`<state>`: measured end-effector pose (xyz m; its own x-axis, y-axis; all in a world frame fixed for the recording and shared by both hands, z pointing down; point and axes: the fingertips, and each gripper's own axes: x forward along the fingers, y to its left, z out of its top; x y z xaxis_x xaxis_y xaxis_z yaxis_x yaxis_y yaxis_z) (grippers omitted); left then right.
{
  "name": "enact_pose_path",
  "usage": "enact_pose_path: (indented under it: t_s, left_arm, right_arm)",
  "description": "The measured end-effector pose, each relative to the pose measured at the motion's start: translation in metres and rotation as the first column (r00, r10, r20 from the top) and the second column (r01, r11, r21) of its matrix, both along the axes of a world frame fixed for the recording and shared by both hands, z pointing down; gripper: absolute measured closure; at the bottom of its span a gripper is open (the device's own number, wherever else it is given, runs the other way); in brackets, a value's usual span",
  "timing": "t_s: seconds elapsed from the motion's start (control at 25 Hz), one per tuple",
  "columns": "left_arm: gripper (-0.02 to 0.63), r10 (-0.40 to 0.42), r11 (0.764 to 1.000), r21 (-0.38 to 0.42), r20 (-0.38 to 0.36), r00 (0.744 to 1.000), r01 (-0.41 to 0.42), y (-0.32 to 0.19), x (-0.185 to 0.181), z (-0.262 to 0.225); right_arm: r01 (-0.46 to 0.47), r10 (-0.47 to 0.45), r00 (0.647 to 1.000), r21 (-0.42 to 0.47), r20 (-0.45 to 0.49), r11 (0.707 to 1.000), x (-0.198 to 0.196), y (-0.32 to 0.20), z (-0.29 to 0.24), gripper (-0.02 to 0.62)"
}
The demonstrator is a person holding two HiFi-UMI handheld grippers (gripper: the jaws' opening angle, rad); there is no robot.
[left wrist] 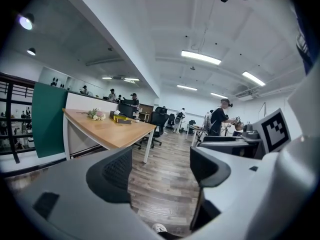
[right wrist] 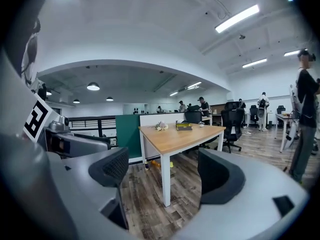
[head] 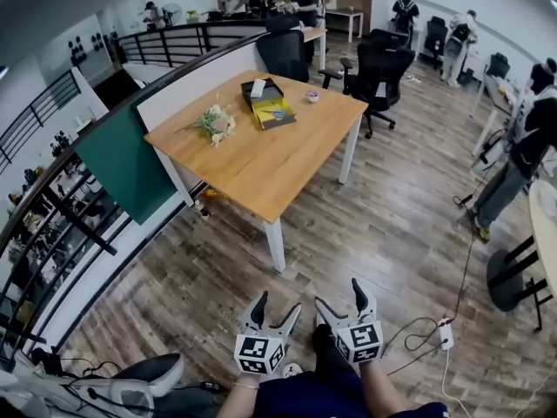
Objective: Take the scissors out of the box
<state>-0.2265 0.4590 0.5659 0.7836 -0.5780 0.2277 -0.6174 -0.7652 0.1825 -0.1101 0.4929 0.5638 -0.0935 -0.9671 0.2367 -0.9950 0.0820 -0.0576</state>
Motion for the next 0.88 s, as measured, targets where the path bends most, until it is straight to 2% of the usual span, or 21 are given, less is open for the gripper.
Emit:
enact_pose_path:
  t_s: [0.4, 0.56, 0.88]
  left_arm:
    - [0.250, -0.115, 0.993, -0.035, 0.020, 0.993, 0.115, -0.078, 0.034, 0.012]
    - [0.250, -0.162, 0.985, -0.062, 0.010, 0.987, 0.163, -0.111, 0.060, 0.011]
    - [0.251, -0.216, 0.974, -0.059, 0.026, 0.976, 0.217, -0.156, 0.115, 0.018]
  right_arm:
    - [0.093, -0.093, 0.996, -0.043, 0.005, 0.995, 0.047, -0.090, 0.018, 0.187]
    - [0.149, -0.150, 0.989, -0.038, -0.002, 0.988, 0.070, -0.128, 0.011, 0.196]
    - [0.205, -0.206, 0.978, -0.061, -0.011, 0.977, 0.123, -0.181, 0.020, 0.201]
